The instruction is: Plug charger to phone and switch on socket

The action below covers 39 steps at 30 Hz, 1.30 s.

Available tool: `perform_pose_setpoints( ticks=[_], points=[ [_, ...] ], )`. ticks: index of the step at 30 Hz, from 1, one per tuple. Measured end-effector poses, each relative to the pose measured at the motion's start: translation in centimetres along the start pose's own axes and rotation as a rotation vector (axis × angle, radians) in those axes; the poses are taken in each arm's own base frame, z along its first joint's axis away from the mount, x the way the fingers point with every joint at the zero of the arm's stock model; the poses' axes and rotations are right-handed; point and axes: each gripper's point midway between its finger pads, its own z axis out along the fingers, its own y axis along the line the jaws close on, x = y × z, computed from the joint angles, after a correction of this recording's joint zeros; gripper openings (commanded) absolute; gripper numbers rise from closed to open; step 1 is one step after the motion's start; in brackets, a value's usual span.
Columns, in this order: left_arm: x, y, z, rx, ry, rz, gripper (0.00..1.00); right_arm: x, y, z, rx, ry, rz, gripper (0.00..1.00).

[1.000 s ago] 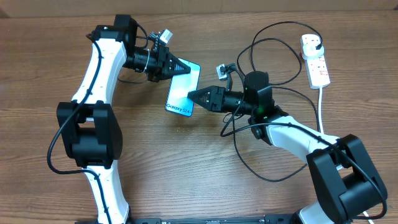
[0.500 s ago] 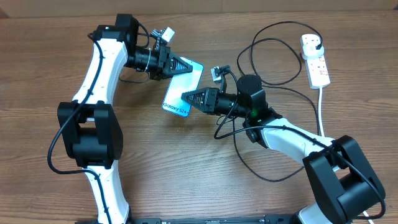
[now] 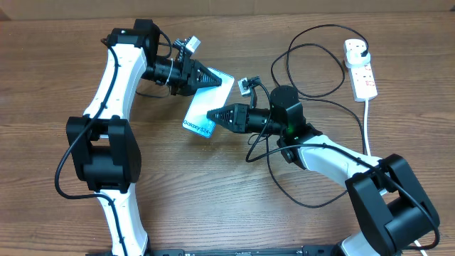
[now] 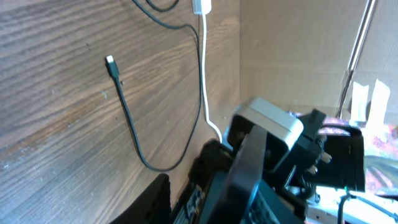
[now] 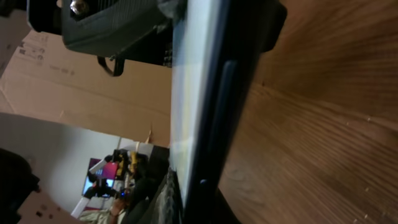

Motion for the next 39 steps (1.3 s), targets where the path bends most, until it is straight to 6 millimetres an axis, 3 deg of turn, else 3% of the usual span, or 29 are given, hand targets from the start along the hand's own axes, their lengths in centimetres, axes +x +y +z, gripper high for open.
perform_pose_setpoints(
  ticks=[5,13,23,39],
  points=[
    [0.8,-0.3,0.0,0.006,0.022,0.032,0.28,0.6,0.3,-0.1,-0.029,0.04,-0.017,0.04],
    [1.5,-0.8,-0.1,0.029,0.038,0.15,0.07,1.3,0.7,-0.4,-0.061,0.087,-0.005,0.04],
    [2.6,-1.0,-0.1,0.021,0.075,0.175,0.15,1.9,1.0,-0.5,-0.081,0.123,0.002,0.04],
    [4.4,-0.7,0.2,-0.027,0.154,0.27,0.11,2.9,1.2,-0.7,-0.102,0.171,0.023,0.04]
  ],
)
